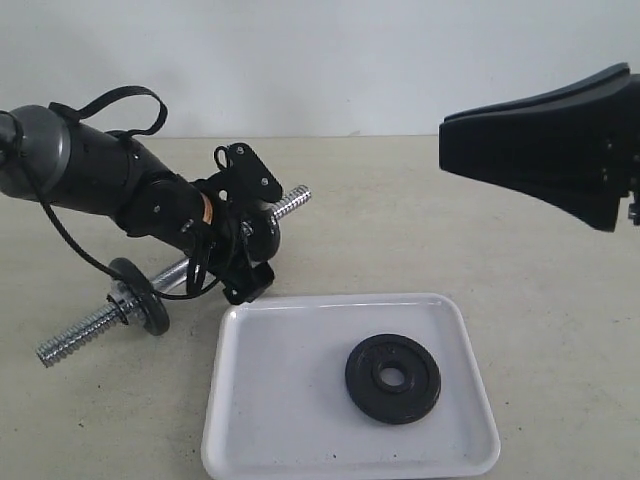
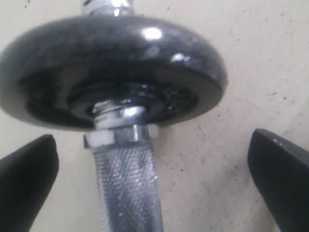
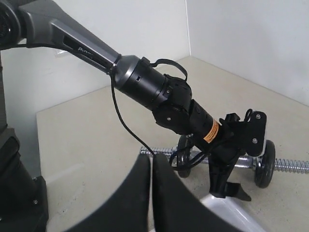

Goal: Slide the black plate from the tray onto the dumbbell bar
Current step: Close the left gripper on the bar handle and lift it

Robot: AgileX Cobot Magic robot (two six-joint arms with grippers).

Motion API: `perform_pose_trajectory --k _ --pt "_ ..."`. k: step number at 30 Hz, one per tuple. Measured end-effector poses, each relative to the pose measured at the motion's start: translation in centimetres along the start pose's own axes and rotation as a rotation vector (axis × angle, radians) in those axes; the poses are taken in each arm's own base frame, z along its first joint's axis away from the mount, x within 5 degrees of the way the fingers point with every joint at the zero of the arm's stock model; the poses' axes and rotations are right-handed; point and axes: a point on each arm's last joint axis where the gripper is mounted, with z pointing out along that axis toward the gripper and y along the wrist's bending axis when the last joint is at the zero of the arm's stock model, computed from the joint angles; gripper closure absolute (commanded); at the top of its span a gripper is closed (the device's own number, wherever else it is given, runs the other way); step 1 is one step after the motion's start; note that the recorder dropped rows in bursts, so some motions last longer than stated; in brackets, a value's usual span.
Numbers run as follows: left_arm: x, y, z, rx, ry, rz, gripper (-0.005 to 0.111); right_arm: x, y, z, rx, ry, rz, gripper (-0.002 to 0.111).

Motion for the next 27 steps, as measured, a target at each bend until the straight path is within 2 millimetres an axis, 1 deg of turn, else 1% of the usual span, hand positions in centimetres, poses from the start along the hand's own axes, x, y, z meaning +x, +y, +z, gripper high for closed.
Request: perform_pose_trajectory --k 7,13,20,27 --pt "0.3 0.7 0.7 -0.012 -0.033 -0.057 -0.003 1.3 -0.5 0.1 0.052 0.024 0.033 0.109" --pt "0.5 1.2 0.7 -0.021 -0.040 -0.073 -0.003 1.3 -0.8 0.1 0.074 0.022 0.023 0.109" --pt "1.3 2.5 0.8 -0.039 -0.029 -0.126 -0.003 1.3 -0.8 0.1 0.079 0.022 0.023 0.109" --pt "1.4 2.6 0.8 -0.039 -0.025 -0.139 -0.003 1.3 -1.0 0.1 0.104 0.021 0.021 0.109"
